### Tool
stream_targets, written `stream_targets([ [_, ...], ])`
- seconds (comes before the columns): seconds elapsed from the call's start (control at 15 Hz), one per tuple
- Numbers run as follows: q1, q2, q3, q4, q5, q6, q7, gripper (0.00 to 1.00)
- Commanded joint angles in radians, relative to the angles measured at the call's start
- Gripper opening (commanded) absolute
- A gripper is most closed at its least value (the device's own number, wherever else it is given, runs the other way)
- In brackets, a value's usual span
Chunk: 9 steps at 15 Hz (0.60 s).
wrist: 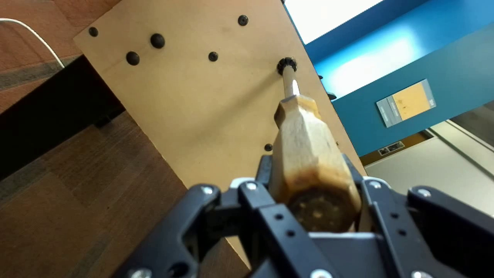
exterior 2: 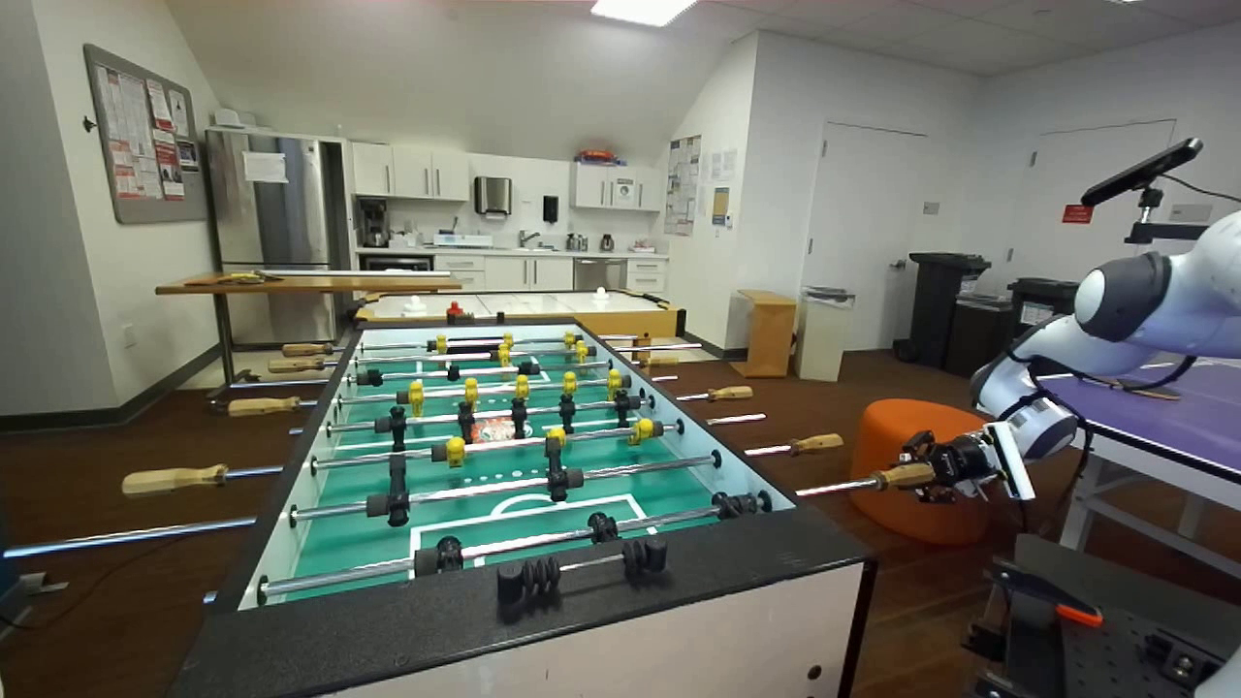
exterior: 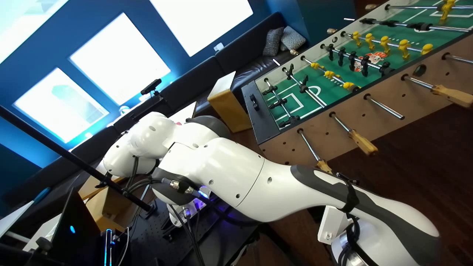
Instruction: Turn the first wooden handle from you clockwise
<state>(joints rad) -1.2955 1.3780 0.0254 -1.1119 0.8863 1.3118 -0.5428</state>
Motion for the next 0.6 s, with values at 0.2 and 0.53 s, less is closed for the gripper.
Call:
stream_targets([
  [0.2,-0.008,0.054,0.001,0.087,0.002,-0.138,0.242,0.16],
  [0.53,-0.006,0.081,-0.002,0.143,0.004,-0.186,0.445,0.16],
])
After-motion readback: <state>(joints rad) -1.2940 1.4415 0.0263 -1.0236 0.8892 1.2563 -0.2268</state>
